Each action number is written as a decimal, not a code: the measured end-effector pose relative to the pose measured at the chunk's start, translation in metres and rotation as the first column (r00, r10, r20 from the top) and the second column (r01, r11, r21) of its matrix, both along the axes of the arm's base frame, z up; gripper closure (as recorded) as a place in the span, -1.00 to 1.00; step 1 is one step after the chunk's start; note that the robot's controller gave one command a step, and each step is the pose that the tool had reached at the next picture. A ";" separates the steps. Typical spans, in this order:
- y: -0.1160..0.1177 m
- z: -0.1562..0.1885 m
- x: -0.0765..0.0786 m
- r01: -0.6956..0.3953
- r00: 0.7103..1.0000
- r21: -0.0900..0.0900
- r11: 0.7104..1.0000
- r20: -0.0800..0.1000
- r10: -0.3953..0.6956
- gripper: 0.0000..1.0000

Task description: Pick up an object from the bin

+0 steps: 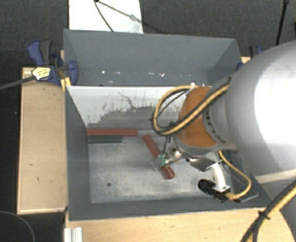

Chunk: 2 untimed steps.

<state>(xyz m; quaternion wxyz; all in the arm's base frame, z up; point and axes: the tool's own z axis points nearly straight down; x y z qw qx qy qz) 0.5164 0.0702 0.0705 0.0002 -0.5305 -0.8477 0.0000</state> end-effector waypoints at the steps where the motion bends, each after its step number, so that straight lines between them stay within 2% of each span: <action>1: 0.000 0.030 0.001 -0.008 1.000 0.000 1.000 0.003 0.008 1.00; 2: 0.000 0.045 0.001 -0.020 1.000 0.000 1.000 0.003 0.020 1.00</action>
Offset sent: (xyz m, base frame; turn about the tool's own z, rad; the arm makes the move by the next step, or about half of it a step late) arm 0.0000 0.0002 0.0287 0.0000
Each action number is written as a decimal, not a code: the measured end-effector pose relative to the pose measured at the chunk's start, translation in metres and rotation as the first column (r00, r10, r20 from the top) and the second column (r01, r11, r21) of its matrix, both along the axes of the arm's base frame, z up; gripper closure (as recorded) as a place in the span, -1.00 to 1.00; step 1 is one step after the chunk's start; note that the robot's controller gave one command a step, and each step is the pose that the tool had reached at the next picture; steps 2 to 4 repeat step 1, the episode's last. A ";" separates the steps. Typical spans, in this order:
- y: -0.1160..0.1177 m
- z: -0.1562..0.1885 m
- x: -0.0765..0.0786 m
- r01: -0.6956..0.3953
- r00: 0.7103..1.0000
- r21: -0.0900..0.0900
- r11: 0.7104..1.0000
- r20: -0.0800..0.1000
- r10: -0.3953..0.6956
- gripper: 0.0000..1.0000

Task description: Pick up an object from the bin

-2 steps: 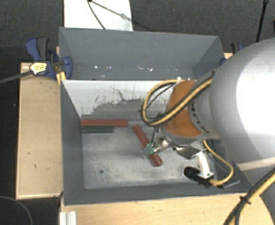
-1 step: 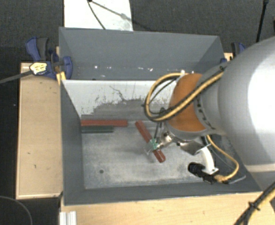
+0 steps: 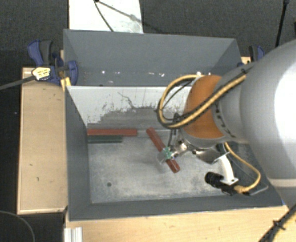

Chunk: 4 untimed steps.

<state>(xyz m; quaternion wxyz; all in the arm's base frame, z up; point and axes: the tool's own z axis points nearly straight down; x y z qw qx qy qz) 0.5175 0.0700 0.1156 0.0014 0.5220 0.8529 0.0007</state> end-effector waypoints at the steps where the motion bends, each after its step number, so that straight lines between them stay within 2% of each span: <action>1: 0.000 0.077 0.002 -0.007 1.000 0.001 1.000 0.004 0.007 1.00; 4: 0.000 0.077 0.002 -0.007 1.000 0.001 1.000 0.004 0.007 1.00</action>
Offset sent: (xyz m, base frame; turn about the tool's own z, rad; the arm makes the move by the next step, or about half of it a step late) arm 0.0001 0.0000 0.0723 0.0000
